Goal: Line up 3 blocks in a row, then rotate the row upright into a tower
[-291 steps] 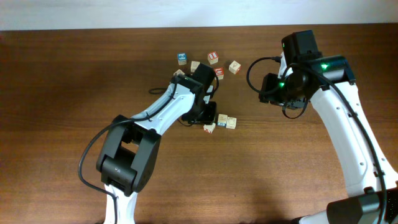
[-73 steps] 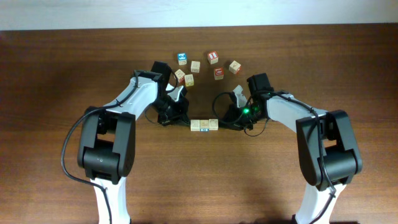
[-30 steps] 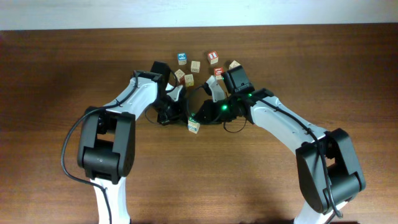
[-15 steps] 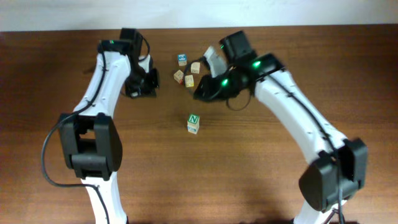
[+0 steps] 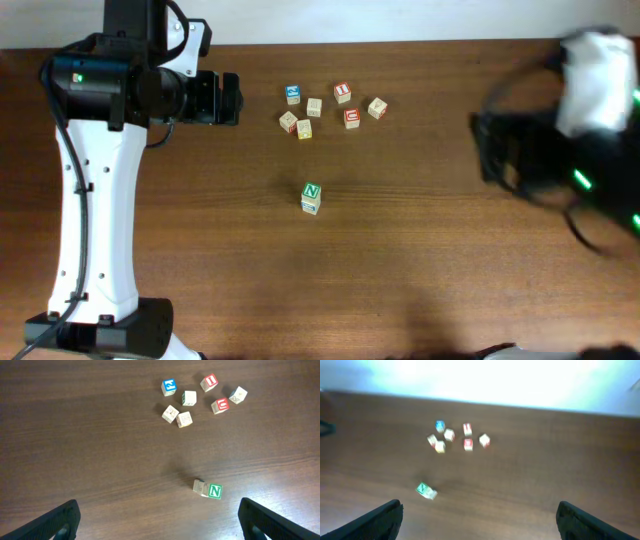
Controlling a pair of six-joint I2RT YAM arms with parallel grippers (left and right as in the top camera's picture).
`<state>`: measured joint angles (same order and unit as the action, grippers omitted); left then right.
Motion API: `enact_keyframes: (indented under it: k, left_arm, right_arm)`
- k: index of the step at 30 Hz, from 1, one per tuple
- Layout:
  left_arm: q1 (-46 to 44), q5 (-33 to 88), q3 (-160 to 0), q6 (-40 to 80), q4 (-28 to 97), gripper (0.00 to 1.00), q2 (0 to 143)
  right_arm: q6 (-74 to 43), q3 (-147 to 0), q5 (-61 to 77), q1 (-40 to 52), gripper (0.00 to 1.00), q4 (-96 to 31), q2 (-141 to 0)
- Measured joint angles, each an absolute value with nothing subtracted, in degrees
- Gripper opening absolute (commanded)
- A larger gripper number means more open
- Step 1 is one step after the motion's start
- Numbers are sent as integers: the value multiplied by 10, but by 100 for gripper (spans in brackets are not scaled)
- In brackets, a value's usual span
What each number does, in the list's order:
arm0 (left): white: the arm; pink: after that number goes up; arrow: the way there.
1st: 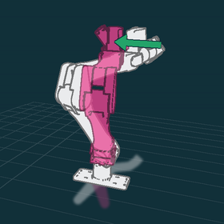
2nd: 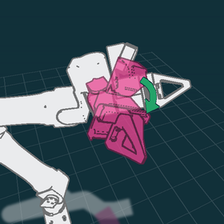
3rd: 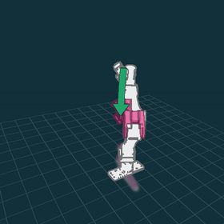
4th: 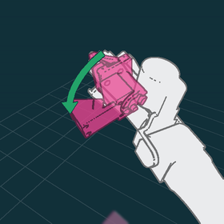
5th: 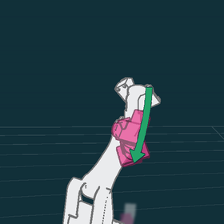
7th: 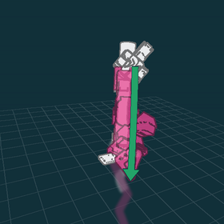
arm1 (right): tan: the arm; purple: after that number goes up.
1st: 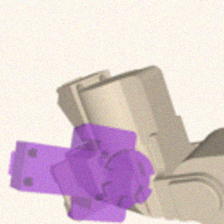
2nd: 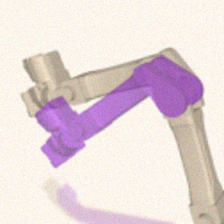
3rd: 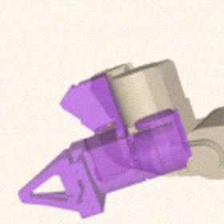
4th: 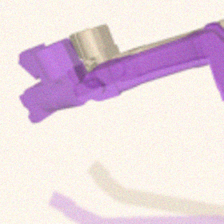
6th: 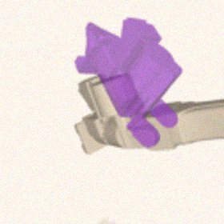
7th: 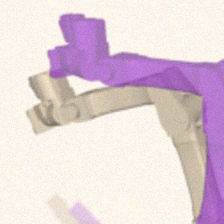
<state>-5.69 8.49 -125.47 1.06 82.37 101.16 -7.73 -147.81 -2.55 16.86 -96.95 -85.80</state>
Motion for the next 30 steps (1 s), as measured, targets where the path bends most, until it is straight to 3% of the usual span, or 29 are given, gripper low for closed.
enact_keyframes:
  k: [4,9,12,14,16,18,21,25,30]
  left_arm:
    - [-57,85,-1255,11,823,99,1012]
    - [-57,85,-1255,11,823,99,1012]
    - [-57,85,-1255,10,823,99,1012]
    - [-57,84,-1255,11,823,99,1012]
    - [-57,83,-1254,11,822,99,1012]
    - [-57,83,-1254,10,823,99,1012]
    - [-57,82,-1253,10,825,99,1012]
    - [-57,81,-1253,10,823,99,1013]
    - [-57,81,-1253,10,823,99,1013]
  right_arm:
    - [-77,-1489,-4,169,98,-970,-719]
    - [-77,-1483,-22,171,98,-969,-681]
    - [-77,-1402,-80,173,98,-956,-679]
    - [-76,-1282,-106,142,98,-847,-668]
    - [-75,-1074,-105,101,98,-639,-623]
    - [-75,-781,-62,58,98,-365,-516]
    - [-76,-484,-13,23,98,-189,-347]
    - [-75,-176,1,7,98,-50,-144]
    - [-75,-15,1,7,98,1,-22]
